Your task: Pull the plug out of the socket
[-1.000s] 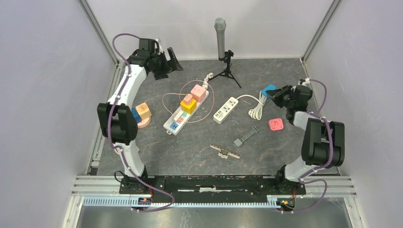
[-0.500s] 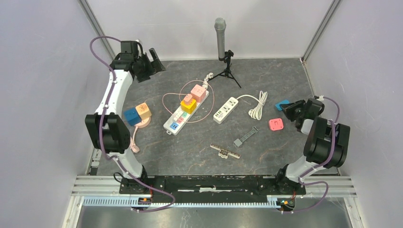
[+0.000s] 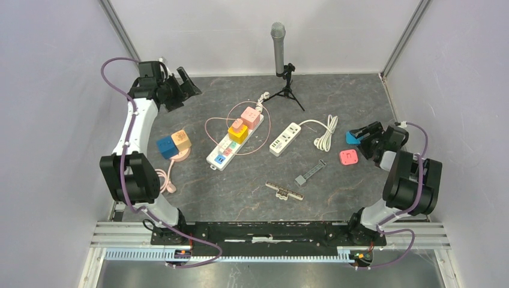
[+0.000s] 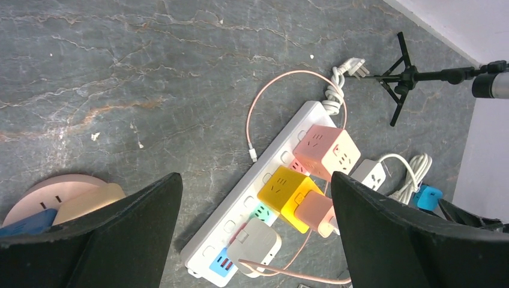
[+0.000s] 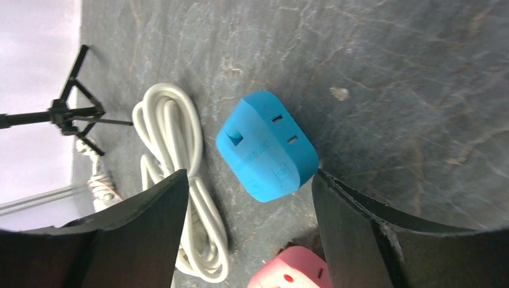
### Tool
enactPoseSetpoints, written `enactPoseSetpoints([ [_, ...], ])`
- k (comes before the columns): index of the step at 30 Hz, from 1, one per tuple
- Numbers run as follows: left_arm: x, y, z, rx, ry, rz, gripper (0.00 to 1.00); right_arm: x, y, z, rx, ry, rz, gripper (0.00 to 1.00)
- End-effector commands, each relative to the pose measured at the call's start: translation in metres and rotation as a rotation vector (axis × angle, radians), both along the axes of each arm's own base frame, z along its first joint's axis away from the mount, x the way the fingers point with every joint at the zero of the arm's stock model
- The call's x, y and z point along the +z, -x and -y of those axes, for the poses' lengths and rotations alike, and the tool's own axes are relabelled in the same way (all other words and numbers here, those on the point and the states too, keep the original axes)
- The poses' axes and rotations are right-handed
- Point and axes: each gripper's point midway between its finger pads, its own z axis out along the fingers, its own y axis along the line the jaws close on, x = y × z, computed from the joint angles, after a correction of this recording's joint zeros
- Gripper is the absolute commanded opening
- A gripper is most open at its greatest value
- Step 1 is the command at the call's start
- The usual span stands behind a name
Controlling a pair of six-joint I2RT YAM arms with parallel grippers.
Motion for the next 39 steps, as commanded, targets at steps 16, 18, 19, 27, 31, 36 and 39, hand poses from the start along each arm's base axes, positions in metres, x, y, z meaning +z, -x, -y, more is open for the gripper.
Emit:
enactPoseSetpoints([
  [16, 0.005, 0.007, 0.054, -0.141, 0.246, -0.031, 0.99, 0.152, -0.041, -0.097, 0.44, 0.412, 0.441, 0.84],
  [18, 0.001, 0.007, 0.061, -0.157, 0.261, -0.047, 0.97, 0.165, -0.041, -0.14, 0.551, 0.418, 0.528, 0.84],
  [19, -0.001, 0.007, 0.064, -0.165, 0.264, -0.053, 0.95, 0.172, -0.039, -0.162, 0.601, 0.414, 0.574, 0.84],
  [27, -0.035, 0.017, 0.07, -0.179, 0.232, -0.125, 0.81, 0.176, -0.02, -0.324, 0.998, 0.5, 0.706, 0.84],
  [31, -0.083, 0.035, 0.068, -0.175, 0.22, -0.223, 0.77, 0.169, -0.018, -0.376, 1.096, 0.614, 0.728, 0.85],
  [36, -0.09, 0.04, 0.09, -0.228, 0.374, -0.222, 0.72, 0.159, -0.025, -0.418, 1.145, 0.705, 0.74, 0.85],
  [39, -0.088, 0.043, 0.111, -0.28, 0.415, -0.206, 0.71, 0.151, -0.028, -0.432, 1.178, 0.729, 0.754, 0.85],
])
